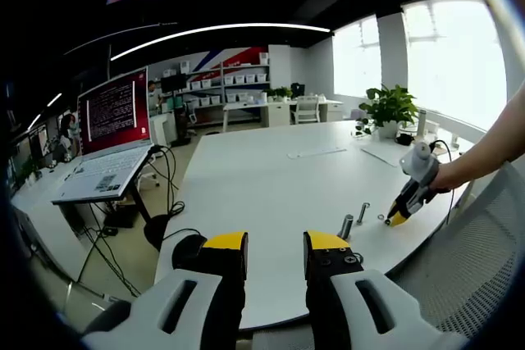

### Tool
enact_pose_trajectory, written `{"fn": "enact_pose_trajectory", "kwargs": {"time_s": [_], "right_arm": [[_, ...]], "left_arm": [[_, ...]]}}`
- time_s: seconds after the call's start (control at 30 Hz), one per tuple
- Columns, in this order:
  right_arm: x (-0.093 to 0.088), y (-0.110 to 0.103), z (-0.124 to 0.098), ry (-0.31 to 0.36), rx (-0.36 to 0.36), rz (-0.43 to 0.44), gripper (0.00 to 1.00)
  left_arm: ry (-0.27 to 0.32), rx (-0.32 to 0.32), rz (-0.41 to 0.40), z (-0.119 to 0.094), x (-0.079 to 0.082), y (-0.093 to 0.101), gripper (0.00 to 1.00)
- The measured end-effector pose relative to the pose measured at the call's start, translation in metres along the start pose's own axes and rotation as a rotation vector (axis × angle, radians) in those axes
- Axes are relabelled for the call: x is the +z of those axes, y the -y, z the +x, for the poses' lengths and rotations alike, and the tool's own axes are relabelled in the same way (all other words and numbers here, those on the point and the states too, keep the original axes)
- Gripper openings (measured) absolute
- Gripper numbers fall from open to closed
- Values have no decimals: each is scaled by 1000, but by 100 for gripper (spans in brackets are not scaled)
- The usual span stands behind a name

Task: Place the washer onto the threaded stud by aligning its center hole with the stud, sliding it down to the base, and recovering from edge contact or off-axis alignment until the washer reaches the visible bottom stop.

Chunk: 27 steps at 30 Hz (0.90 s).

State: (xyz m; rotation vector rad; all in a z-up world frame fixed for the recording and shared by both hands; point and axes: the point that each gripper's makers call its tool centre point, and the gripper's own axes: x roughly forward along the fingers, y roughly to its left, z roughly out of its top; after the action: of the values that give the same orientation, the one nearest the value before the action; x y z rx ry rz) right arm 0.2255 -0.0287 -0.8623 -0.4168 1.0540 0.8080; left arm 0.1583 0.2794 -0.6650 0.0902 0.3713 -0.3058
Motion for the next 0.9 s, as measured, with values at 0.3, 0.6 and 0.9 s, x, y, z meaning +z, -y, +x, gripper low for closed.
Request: {"fn": "enact_pose_trajectory", "kwargs": {"time_s": [0.3, 0.6, 0.9], "right_arm": [[-2, 2, 3, -26, -9, -44, 18], [-2, 3, 3, -27, -9, -58, 16], [-2, 5, 1, -21, -18, -59, 16]], "left_arm": [[0, 2, -1, 0, 0, 0, 25], [0, 2, -2, 0, 0, -1, 25], [-7, -1, 0, 1, -1, 0, 25]]}}
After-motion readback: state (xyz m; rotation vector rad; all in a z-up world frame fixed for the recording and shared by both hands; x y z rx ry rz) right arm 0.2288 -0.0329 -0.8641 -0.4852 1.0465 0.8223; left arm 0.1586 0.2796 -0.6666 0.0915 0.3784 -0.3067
